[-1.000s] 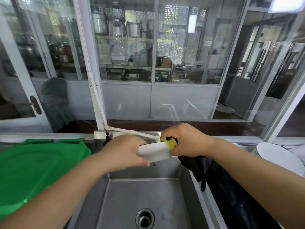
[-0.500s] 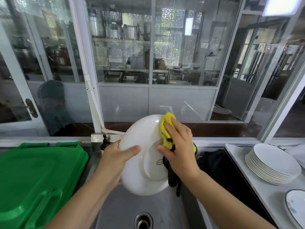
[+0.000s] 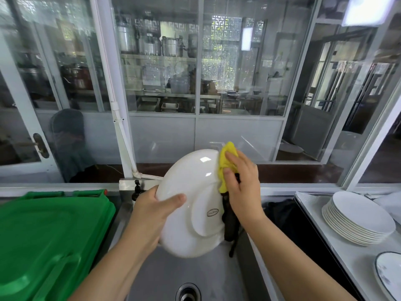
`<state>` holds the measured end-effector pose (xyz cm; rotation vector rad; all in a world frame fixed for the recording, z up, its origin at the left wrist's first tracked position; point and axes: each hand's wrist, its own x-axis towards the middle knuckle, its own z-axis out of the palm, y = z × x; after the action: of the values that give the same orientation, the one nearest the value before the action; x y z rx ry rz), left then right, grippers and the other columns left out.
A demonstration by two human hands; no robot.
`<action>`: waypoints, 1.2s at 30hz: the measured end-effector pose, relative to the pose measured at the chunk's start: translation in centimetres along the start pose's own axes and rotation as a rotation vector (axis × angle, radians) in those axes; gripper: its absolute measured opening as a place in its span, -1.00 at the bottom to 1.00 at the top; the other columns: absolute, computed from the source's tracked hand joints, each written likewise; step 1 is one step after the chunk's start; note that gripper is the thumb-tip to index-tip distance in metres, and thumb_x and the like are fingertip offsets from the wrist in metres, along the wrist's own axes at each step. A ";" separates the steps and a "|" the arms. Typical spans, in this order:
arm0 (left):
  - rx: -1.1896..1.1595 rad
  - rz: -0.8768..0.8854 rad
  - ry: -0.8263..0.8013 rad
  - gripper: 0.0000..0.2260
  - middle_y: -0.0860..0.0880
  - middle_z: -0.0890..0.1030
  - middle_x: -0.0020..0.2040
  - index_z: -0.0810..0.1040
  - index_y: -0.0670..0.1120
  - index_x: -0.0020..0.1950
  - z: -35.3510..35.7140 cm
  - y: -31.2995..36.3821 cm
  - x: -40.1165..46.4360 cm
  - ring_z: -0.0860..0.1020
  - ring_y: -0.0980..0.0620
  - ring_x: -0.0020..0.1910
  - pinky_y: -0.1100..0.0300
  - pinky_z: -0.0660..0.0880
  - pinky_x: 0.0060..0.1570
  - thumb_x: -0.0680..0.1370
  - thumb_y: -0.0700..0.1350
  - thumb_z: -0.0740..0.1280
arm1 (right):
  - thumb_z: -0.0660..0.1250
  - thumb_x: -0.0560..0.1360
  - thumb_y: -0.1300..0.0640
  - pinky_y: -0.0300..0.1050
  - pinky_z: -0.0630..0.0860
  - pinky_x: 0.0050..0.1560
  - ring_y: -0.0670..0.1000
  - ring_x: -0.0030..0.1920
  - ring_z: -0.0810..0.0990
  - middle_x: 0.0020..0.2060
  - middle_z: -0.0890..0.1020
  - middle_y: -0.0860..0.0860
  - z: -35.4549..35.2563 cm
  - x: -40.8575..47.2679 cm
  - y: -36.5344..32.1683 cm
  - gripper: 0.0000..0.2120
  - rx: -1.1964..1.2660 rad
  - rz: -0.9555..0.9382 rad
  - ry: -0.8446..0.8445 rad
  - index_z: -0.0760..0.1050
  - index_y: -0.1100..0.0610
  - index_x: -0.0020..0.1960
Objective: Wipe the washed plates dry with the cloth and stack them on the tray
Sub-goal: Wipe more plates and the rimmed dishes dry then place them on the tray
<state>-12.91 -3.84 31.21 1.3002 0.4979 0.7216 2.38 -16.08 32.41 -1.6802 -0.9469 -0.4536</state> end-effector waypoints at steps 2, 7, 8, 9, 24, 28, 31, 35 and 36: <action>0.062 0.020 -0.007 -0.68 -0.06 0.71 -0.13 0.67 -0.01 -0.11 -0.2 0.1 -0.1 0.68 -0.12 -0.15 -0.03 0.61 -0.19 0.16 -0.05 0.54 | 0.23 0.58 0.16 -0.16 0.24 0.33 0.05 0.31 0.33 0.34 0.38 0.00 0.0 0.2 0.3 -0.66 0.086 0.156 -0.029 0.41 0.07 0.35; 0.221 0.095 -0.035 -0.69 0.01 0.71 -0.20 0.65 0.14 -0.13 0.8 1.1 0.0 0.68 -0.01 -0.22 0.02 0.61 -0.21 0.14 0.04 0.50 | 0.23 0.52 0.11 -0.02 0.27 0.30 0.13 0.31 0.35 0.34 0.37 0.04 0.6 1.1 -2.7 -0.61 -0.106 -0.242 -0.113 0.46 0.11 0.35; 0.256 0.106 -0.042 -0.74 0.03 0.71 -0.23 0.65 0.15 -0.15 1.1 1.3 0.0 0.67 0.03 -0.25 0.06 0.60 -0.25 0.19 0.02 0.51 | 0.23 0.53 0.11 0.04 0.29 0.29 0.19 0.29 0.37 0.33 0.41 0.11 1.0 1.2 -3.4 -0.62 -0.161 -0.379 -0.140 0.49 0.13 0.32; 0.278 0.116 -0.044 -0.79 0.04 0.70 -0.25 0.65 0.15 -0.16 1.4 1.4 0.0 0.67 0.07 -0.27 0.12 0.57 -0.28 0.25 -0.02 0.52 | 0.23 0.52 0.09 0.08 0.31 0.27 0.22 0.27 0.39 0.31 0.44 0.15 1.3 1.3 -3.9 -0.63 -0.208 -0.492 -0.156 0.52 0.13 0.29; -0.076 0.275 -0.004 -0.69 0.01 0.71 -0.11 0.69 0.13 -0.12 -0.1 4.6 0.1 0.68 0.03 -0.13 0.20 0.58 -0.26 0.16 -0.03 0.55 | 0.35 0.52 0.04 -0.22 0.58 -0.31 -0.08 -0.18 0.69 -0.12 0.71 -0.03 0.3 0.2 0.2 -0.81 0.921 0.722 0.079 0.52 -0.02 0.13; -0.105 0.220 -0.102 -0.62 -0.03 0.71 -0.09 0.71 0.08 -0.13 -0.5 4.7 0.6 0.68 0.01 -0.12 0.21 0.58 -0.27 0.13 -0.20 0.61 | 0.41 0.47 0.05 -0.26 0.41 -0.58 -0.06 -0.57 0.49 -0.47 0.58 -0.04 -0.7 1.2 0.2 -0.88 0.831 0.795 0.174 0.53 0.09 -0.09; -0.050 0.115 -0.258 -0.61 -0.10 0.71 -0.08 0.71 0.00 -0.11 -1.6 5.8 1.0 0.68 -0.05 -0.12 0.16 0.59 -0.29 0.08 -0.12 0.57 | 0.46 0.43 0.13 -0.28 0.38 -0.59 -0.08 -0.59 0.47 -0.48 0.59 -0.08 -1.8 1.8 0.5 -0.93 0.782 0.690 0.166 0.58 0.08 -0.20; 0.110 -0.003 -0.332 -0.47 -0.14 0.69 -0.03 0.60 -0.10 0.08 -2.3 7.8 2.6 0.67 -0.14 -0.07 -0.01 0.62 -0.16 0.14 -0.15 0.63 | 0.55 0.23 0.08 -0.18 0.53 -0.36 -0.01 -0.36 0.60 -0.32 0.66 0.00 -2.3 1.9 0.8 -0.77 0.651 0.487 -0.006 0.62 0.10 -0.16; 0.164 -0.027 -0.335 -0.46 -0.15 0.69 -0.01 0.58 -0.13 0.12 -2.2 7.9 2.6 0.67 -0.15 -0.05 -0.04 0.61 -0.10 0.18 -0.18 0.62 | 0.55 0.21 0.07 -0.17 0.54 -0.31 -0.02 -0.32 0.61 -0.31 0.66 -0.02 -2.3 1.9 0.9 -0.74 0.606 0.439 -0.038 0.60 0.08 -0.13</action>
<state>-14.17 0.36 38.61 1.5297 0.3056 0.4344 4.62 -17.61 33.97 -1.2809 -0.6261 0.1545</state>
